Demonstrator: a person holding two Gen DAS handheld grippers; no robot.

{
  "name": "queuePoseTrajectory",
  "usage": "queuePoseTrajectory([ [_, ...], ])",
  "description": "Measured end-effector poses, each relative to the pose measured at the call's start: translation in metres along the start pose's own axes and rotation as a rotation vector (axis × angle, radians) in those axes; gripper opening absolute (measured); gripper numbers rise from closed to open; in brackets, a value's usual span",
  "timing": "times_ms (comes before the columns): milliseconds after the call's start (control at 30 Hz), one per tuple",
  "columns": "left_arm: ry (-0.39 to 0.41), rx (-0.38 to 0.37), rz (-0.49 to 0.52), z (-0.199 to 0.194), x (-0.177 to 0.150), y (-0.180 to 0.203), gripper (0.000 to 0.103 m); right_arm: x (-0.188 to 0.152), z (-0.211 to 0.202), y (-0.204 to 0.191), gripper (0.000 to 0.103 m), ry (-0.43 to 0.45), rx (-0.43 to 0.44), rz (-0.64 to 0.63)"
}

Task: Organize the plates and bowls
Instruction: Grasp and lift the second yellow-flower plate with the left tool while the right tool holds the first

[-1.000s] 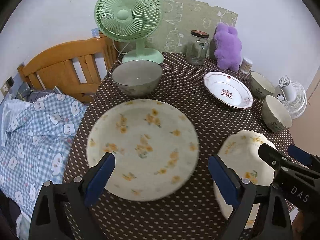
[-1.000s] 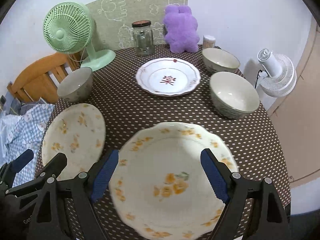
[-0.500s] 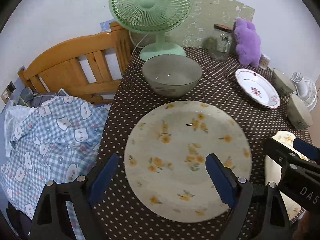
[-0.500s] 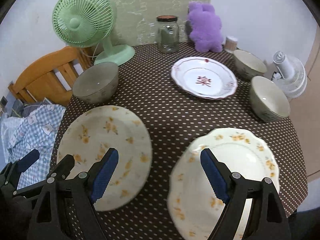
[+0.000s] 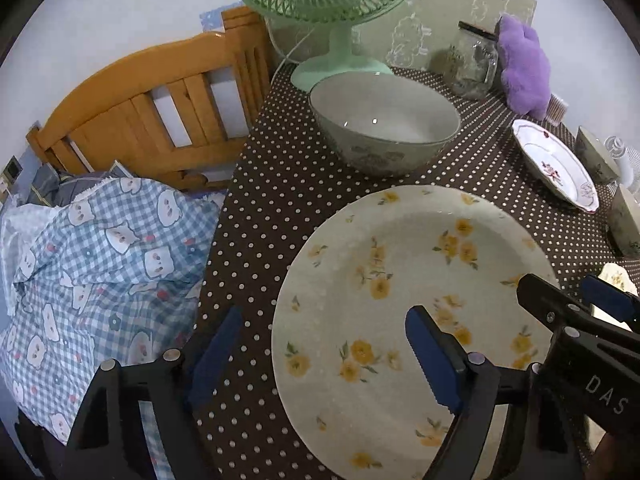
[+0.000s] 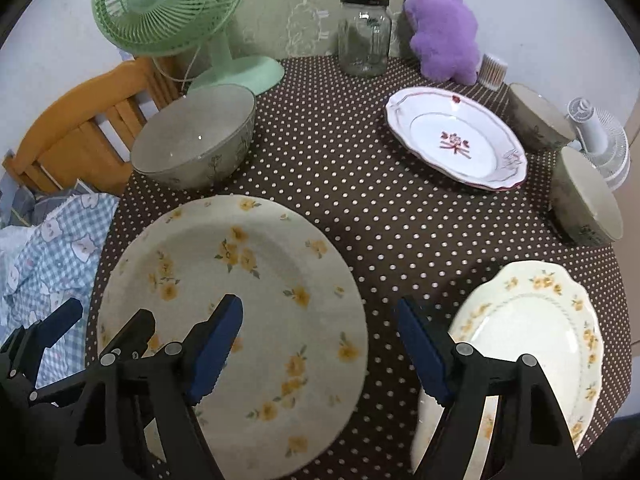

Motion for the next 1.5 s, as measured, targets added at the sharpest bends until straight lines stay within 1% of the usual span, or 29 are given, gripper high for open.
queuePoseTrajectory([
  [67, -0.014, -0.004, 0.004, 0.007, -0.001, 0.0, 0.08, -0.001, 0.007, 0.0, 0.08, -0.015, -0.003, 0.006],
  [200, -0.041, -0.02, 0.004, 0.017, -0.001, 0.002, 0.071, -0.003, 0.02, 0.0, 0.073, -0.042, -0.017, 0.019],
  [267, -0.05, -0.032, -0.004, 0.02, 0.0, 0.002, 0.068, -0.005, 0.026, -0.001, 0.07, -0.058, -0.021, 0.019],
  [300, -0.053, -0.036, -0.004, 0.021, 0.001, 0.003, 0.065, -0.006, 0.028, -0.001, 0.069, -0.064, -0.021, 0.02],
  [367, -0.063, -0.044, 0.002, 0.024, 0.002, 0.005, 0.063, -0.007, 0.032, 0.0, 0.069, -0.074, -0.029, 0.022],
  [700, -0.066, -0.044, 0.005, 0.023, 0.002, 0.006, 0.062, -0.008, 0.041, -0.005, 0.068, -0.103, -0.059, 0.017],
  [900, -0.09, -0.056, -0.004, 0.018, -0.002, 0.006, 0.062, -0.006, 0.036, 0.001, 0.067, -0.126, -0.038, 0.06],
  [1067, -0.091, -0.042, -0.022, 0.008, -0.002, 0.003, 0.062, -0.006, 0.027, -0.001, 0.067, -0.122, -0.025, 0.039],
  [1267, -0.069, -0.036, -0.026, -0.012, -0.002, 0.007, 0.062, -0.005, 0.007, 0.0, 0.067, -0.101, -0.019, 0.02],
  [1500, -0.025, -0.035, -0.034, -0.036, -0.002, 0.022, 0.062, -0.004, -0.014, 0.016, 0.067, -0.075, -0.015, 0.026],
])
Point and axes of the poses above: each gripper's, at about its wrist camera, not at the fingertips, and z roughly the way its jaws point, y to its right, x to its top, the point moved 7 cm from there along z, roughly the way its jaws point, and after that the axes turned 11 degrees about x, right-handed, at the moved point
